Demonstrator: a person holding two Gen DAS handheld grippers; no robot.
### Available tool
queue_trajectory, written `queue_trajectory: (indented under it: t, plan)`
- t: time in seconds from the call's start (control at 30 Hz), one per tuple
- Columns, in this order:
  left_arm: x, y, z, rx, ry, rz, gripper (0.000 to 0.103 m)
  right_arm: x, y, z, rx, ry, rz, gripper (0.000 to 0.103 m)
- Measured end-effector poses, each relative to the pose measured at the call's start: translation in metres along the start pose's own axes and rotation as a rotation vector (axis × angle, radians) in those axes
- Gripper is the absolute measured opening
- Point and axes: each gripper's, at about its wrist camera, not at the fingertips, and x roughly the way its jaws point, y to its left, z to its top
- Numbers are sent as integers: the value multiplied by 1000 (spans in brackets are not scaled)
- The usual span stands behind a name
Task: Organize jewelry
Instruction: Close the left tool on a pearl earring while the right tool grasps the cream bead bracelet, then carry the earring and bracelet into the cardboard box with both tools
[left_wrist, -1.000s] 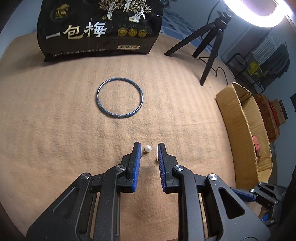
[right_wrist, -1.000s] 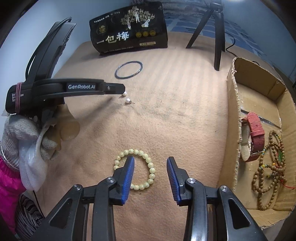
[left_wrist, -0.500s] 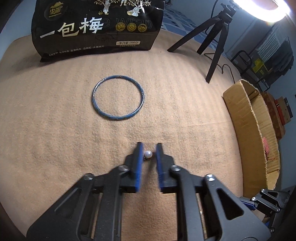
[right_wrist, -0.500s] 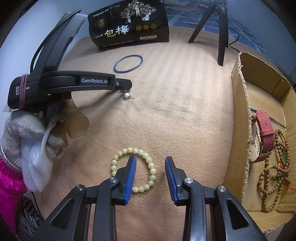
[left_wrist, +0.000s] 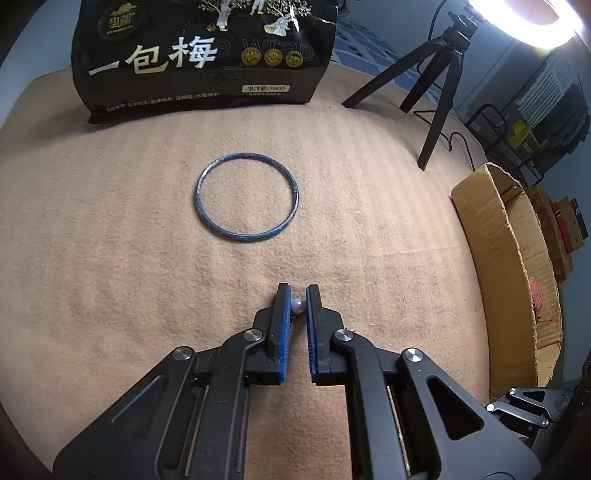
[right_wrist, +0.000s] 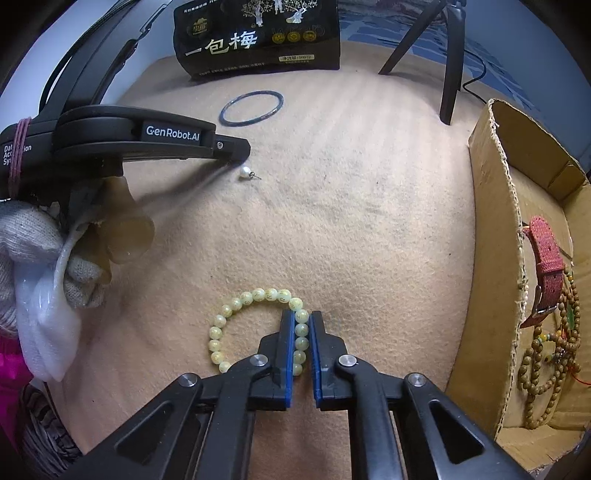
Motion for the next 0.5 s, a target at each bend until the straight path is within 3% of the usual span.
queue_trajectory:
  t: [0.27,0.5]
  plan:
    - [-21,5,0,-3,-37,-1,6,-23,4,3,12,-70,2,5]
    - [-45,-14,-4,39,-78,-22,6,-56,3,0,33,-155,-16,5]
